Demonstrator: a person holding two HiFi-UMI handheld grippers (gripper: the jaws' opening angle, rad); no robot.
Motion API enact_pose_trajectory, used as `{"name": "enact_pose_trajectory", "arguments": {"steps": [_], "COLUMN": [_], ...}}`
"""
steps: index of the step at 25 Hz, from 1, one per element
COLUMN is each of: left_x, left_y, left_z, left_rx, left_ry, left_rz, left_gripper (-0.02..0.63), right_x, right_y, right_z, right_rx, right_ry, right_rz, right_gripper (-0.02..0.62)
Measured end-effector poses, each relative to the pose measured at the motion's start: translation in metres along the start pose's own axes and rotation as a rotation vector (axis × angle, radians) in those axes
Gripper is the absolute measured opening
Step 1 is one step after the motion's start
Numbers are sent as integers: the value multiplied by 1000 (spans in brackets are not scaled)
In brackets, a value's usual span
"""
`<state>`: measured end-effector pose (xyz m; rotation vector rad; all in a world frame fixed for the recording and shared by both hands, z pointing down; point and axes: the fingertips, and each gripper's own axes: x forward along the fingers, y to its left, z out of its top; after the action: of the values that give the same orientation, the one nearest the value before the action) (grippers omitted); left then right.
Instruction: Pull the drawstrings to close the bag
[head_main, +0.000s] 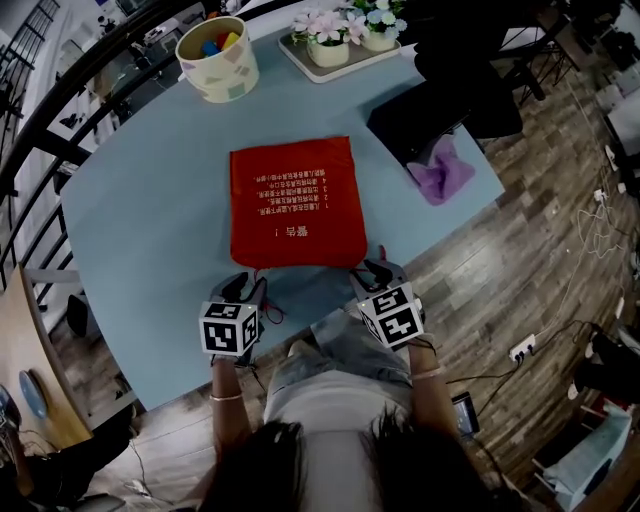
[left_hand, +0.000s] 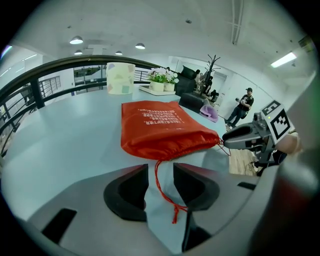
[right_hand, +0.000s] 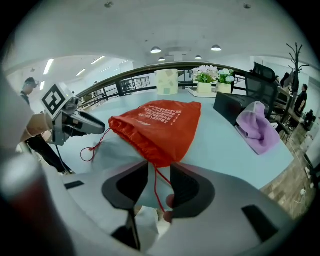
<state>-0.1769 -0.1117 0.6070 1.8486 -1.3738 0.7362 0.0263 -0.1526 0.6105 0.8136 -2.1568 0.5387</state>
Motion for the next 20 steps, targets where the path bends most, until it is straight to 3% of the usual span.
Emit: {"name": "enact_pose_trajectory", "arguments": {"steps": [9, 20], "left_x": [11, 25], "left_y": [3, 13], "left_z": [-7, -10], "left_rx": [-15, 30], "left_ry": [30, 68], "left_rz": [11, 83], "left_gripper": [149, 147], "right_x": [13, 23], "right_y": [1, 5], "right_z": [-12, -14], "right_rx": [-8, -42], "right_ry": [46, 84], "right_rz": [0, 18], "right_gripper": [137, 137]}}
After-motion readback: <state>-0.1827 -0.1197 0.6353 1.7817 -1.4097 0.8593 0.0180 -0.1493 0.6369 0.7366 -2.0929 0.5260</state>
